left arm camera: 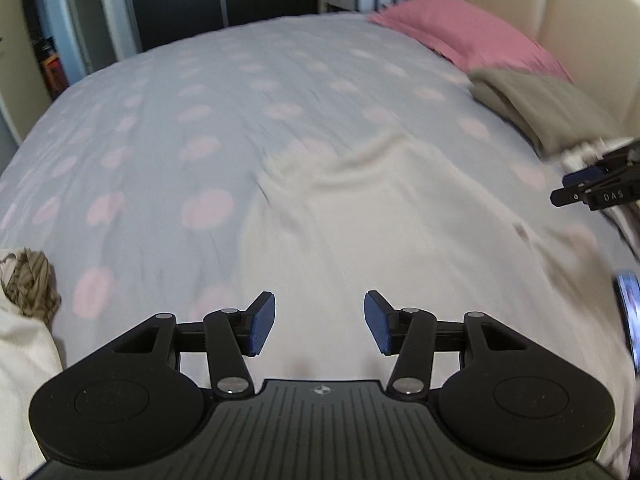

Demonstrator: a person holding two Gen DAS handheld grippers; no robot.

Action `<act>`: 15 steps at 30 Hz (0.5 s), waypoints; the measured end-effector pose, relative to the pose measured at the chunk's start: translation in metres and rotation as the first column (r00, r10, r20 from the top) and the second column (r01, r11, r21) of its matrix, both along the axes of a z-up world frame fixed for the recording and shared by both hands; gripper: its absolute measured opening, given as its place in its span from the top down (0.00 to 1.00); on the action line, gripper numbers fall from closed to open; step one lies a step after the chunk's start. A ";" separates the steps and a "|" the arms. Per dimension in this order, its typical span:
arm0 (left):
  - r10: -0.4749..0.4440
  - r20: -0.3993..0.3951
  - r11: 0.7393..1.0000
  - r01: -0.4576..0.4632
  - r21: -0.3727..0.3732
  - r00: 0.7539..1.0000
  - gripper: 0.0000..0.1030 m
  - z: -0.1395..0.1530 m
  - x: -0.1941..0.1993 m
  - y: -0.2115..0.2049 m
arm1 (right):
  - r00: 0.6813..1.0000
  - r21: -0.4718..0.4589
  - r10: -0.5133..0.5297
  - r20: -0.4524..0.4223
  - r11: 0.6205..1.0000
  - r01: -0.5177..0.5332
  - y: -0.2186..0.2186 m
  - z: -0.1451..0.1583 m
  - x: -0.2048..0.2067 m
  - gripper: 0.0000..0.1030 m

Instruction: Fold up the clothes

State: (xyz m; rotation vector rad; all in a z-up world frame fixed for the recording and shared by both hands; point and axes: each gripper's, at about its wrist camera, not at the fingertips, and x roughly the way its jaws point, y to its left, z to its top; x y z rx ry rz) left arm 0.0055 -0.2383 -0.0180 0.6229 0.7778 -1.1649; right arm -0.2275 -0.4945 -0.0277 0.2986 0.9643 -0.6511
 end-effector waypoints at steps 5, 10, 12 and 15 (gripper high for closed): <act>0.013 -0.048 0.999 -0.011 0.052 0.999 0.54 -0.021 -0.024 0.028 | 0.996 0.068 0.051 -0.079 0.997 -0.045 0.032 -0.030 -0.021 0.58; 0.024 -0.092 0.995 -0.015 0.095 0.995 0.54 -0.046 -0.051 0.046 | 0.994 0.116 0.015 -0.107 0.993 -0.003 0.048 -0.046 -0.054 0.49; 0.007 -0.094 0.992 0.005 0.126 0.996 0.54 -0.056 -0.063 0.049 | 0.994 0.134 -0.008 -0.110 0.991 0.022 0.051 -0.050 -0.068 0.46; -0.001 -0.082 0.984 0.016 0.179 0.997 0.58 -0.074 -0.075 0.051 | 0.995 0.189 -0.048 -0.086 0.980 0.064 0.048 -0.054 -0.086 0.46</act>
